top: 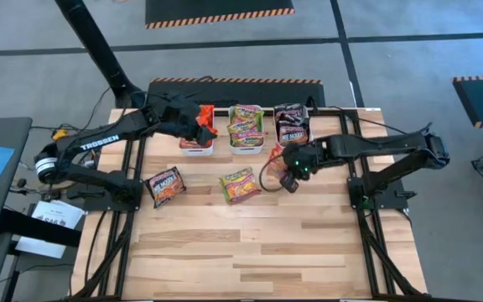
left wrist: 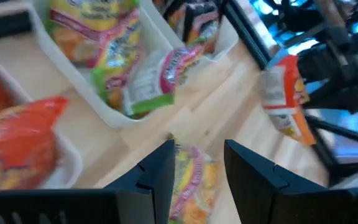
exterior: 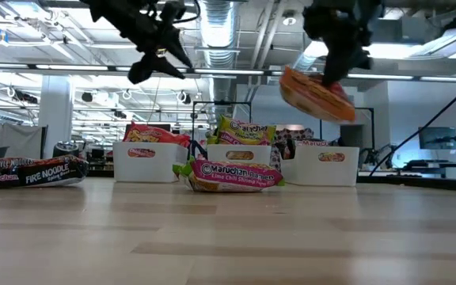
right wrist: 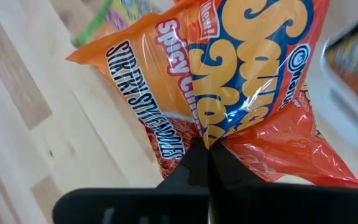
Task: Sort Maruchan noodles
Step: Put the orange noodle pack into the left white bin
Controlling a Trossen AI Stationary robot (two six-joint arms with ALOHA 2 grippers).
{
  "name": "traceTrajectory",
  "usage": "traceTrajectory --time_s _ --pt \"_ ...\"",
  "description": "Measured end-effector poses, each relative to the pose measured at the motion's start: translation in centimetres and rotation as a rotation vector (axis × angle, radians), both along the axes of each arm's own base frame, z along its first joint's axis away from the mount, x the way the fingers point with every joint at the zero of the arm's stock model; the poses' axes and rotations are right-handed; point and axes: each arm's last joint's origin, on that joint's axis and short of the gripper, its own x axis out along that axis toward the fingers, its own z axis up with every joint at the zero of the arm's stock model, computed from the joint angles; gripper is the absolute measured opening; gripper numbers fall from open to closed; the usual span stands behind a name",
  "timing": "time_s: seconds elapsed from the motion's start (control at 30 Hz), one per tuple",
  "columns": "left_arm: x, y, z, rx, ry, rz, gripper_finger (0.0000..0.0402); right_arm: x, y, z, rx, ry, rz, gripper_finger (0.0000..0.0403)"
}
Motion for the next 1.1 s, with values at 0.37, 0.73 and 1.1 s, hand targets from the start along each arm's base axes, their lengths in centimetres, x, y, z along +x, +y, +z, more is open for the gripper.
traceTrajectory --time_s 0.37,0.73,1.1 --pt "3.0 1.2 -0.7 -0.092 -0.159 -0.011 0.0125 0.7 -4.0 1.9 -0.172 -0.089 0.117 0.0001" --pt "3.6 1.3 -0.4 -0.102 -0.228 0.042 0.0125 1.6 -7.0 2.5 -0.414 -0.113 0.322 0.0001" --pt "4.0 1.2 0.4 0.026 -0.282 0.114 0.0125 5.7 -9.7 2.8 -0.510 0.015 0.463 0.0002"
